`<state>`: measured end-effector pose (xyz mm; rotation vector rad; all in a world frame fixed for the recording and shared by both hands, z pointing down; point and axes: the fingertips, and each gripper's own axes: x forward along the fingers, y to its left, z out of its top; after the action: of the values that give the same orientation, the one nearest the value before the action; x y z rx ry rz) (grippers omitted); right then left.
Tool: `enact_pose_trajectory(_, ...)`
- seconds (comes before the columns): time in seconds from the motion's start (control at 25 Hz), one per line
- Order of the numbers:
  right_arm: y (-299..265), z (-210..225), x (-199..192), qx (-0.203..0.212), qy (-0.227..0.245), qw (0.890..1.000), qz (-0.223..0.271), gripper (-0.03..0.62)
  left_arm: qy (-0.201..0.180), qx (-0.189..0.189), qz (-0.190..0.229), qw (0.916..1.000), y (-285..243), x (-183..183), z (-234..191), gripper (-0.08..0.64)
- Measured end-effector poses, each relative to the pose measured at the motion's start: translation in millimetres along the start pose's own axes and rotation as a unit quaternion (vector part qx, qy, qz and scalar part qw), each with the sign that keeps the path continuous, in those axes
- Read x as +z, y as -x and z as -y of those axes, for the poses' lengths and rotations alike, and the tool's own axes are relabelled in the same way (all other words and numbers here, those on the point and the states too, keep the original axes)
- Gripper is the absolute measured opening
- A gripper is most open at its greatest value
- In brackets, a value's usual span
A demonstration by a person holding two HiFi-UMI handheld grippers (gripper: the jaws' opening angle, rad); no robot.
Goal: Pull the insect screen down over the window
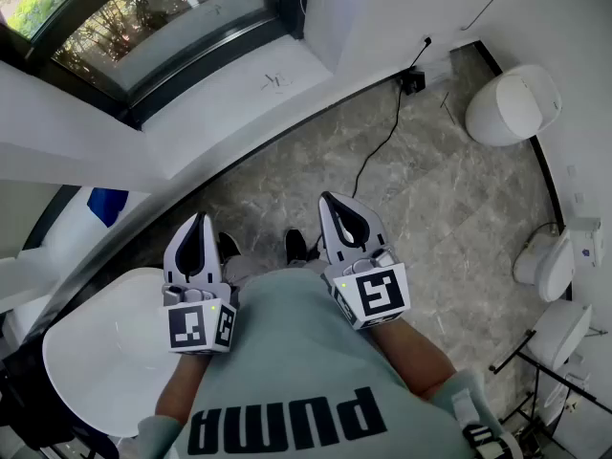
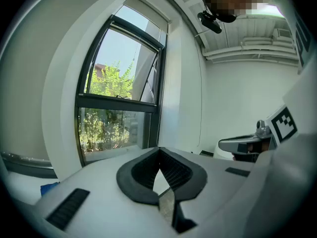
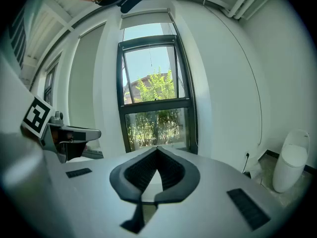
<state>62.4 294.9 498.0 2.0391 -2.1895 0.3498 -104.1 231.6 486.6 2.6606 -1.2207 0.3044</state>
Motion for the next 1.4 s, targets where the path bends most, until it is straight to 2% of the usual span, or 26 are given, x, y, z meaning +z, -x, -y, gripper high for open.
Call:
enact_pose_trajectory(0.48,3.1,6.7,-4.5,0.003,-0.007,1.000,-0.001,-0.003,-0.003,-0.004,-0.001,1.0000,-4.2,-2.4,8.9,0.014)
enact_pose_trajectory(0.84,9.7,15.8,0.8,-0.016,-0.016,1.000,0.004,-0.003,-0.005,-0.009,0.002,1.0000,-3.5,2.8,14.3,0.014)
enact_pose_trajectory(1.2,12.5,21.0,6.7,-0.013,-0.019,1.000,0.017,-0.003,-0.012,0.005,0.005,0.9999,1.0,8.3,18.9,0.014)
enact_pose_trajectory(1.4,0.0,21.5,6.1,-0.007,-0.023,1.000,0.012,-0.003,-0.009,0.036,0.004,0.9993,5.1,7.8,0.4,0.014)
